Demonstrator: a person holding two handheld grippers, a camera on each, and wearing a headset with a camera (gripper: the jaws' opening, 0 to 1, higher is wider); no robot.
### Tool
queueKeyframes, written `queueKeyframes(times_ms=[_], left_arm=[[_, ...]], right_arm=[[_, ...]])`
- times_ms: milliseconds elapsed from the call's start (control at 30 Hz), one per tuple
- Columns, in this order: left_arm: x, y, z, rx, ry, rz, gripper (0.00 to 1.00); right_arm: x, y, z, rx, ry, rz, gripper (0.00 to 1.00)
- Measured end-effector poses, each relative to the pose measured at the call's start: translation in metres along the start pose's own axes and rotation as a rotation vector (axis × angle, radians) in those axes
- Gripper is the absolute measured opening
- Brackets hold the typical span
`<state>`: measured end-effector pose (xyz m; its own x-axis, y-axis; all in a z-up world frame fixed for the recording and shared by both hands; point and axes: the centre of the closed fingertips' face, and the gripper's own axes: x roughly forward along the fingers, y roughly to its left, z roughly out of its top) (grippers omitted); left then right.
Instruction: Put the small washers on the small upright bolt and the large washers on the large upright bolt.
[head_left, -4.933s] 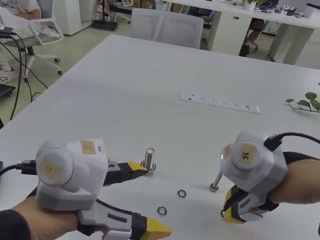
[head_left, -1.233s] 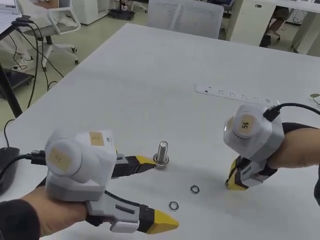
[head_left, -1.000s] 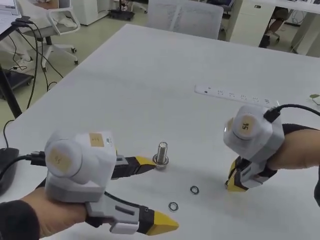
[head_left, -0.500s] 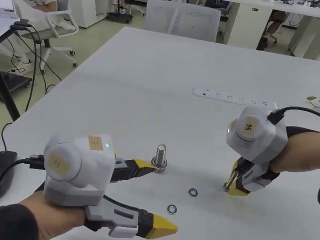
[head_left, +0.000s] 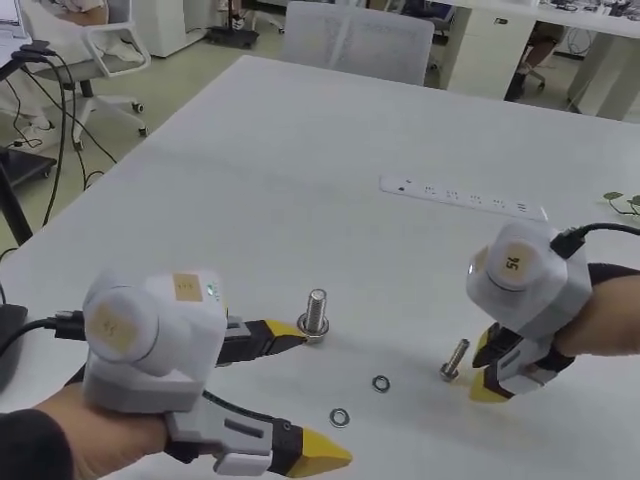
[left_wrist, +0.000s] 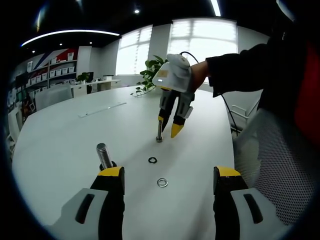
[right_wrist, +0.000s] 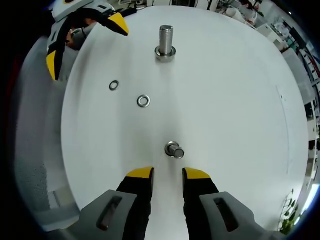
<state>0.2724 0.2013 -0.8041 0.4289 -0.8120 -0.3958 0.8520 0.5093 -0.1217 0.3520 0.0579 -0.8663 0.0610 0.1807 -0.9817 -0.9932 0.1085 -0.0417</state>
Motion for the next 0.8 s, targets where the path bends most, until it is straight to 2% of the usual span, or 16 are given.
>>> queueKeyframes(times_ms=[433,800], left_arm=[[0.001,-0.001,0.001,0.005,-0.003,0.0,0.72],[0.001,-0.001,0.003,0.006,-0.004,0.0,0.72]], right_arm=[[-0.001,0.021,-0.006,0.013,-0.007,0.014,0.24],[-0.001,0.039,0.001,0.008,-0.014,0.036,0.24]])
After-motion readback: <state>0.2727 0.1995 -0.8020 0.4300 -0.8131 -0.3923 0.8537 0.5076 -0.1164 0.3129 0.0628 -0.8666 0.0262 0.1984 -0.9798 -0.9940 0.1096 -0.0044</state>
